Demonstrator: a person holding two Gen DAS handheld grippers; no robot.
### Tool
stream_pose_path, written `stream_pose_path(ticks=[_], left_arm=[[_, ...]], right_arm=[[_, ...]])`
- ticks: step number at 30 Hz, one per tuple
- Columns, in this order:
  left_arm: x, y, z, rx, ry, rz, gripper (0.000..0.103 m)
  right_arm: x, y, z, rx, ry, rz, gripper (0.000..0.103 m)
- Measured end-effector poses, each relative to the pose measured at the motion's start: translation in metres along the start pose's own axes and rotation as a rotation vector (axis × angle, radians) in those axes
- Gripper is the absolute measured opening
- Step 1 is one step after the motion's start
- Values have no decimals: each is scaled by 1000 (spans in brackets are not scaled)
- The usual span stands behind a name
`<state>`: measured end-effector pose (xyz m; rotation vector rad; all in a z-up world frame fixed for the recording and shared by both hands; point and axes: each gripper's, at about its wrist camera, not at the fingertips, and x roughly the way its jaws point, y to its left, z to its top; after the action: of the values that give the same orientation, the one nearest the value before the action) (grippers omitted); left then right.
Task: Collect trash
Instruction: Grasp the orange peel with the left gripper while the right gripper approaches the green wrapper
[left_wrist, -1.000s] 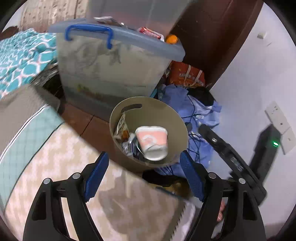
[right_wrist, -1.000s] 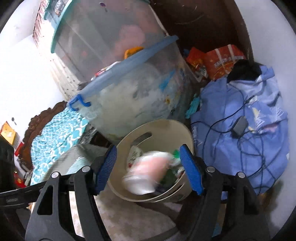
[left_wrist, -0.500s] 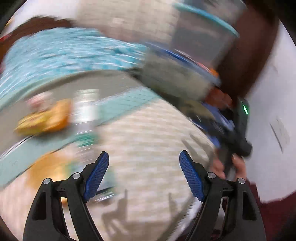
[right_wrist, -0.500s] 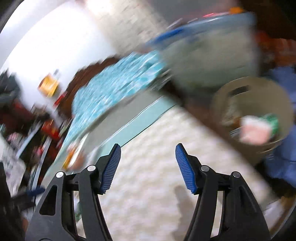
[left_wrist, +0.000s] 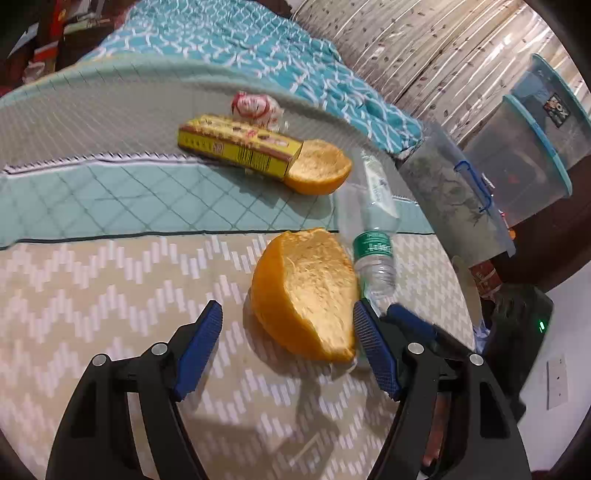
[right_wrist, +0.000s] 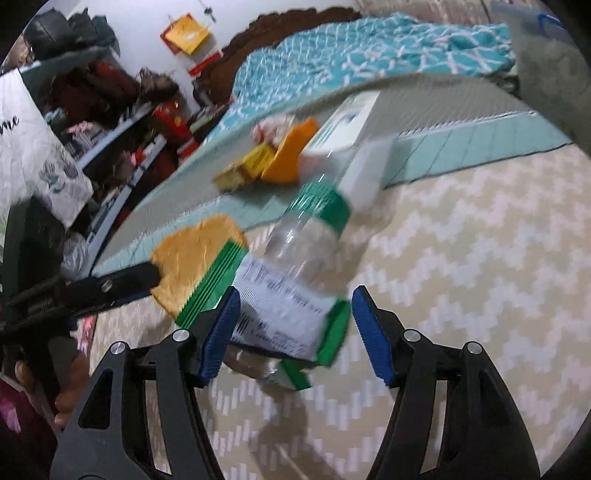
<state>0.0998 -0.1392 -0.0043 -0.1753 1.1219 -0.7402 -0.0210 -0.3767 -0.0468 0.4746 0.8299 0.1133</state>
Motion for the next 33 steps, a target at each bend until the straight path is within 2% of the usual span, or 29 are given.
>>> stream_pose_path(ticks=[1,2,3,4,5,7,8,11,17,24,25,27,29,31,33], left_arm=[[5,3,-1,1,7,4,61],[12,4,0,1,22,16,48],[18,7,3,-7,40,18,30],[22,8,1,-18,52,9,25],[24,13,0,-35,60,13,14],[22,21,-3,-52,65,-15,12],[18,24,-4,-53,59,-9,12],[2,33,-10,-51,30,38,12],[-38,63,-23,-104,-28,97,12],[-49,77,-35,-142,-19,98,12],[-48,76,-35,-142,-18,95,12],[-48,73,-35,-136,-15,87,12],[-47,70,-36,-131,-13,83,12],[-46,66,-36,-129,-9,79,12],[-45,60,-37,-123,-5,69,12]], right_arm=[[1,5,-2,-16,3,6,71],[0,6,-4,-37,4,8,73],[-1,13,-7,-74,8,7,74],[-1,21,-11,-116,12,1,74],[-2,28,-14,-161,9,-10,76],[-4,39,-19,-233,2,-34,80],[-2,43,-22,-269,4,-52,84],[6,48,-24,-321,40,-75,88],[13,57,-21,-329,56,-44,91],[33,70,-24,-376,90,-128,96],[33,71,-24,-381,84,-143,93],[31,70,-24,-406,61,-188,79],[26,66,-22,-400,44,-207,39],[18,58,-17,-337,39,-149,18],[0,48,-16,-275,5,-93,14]])
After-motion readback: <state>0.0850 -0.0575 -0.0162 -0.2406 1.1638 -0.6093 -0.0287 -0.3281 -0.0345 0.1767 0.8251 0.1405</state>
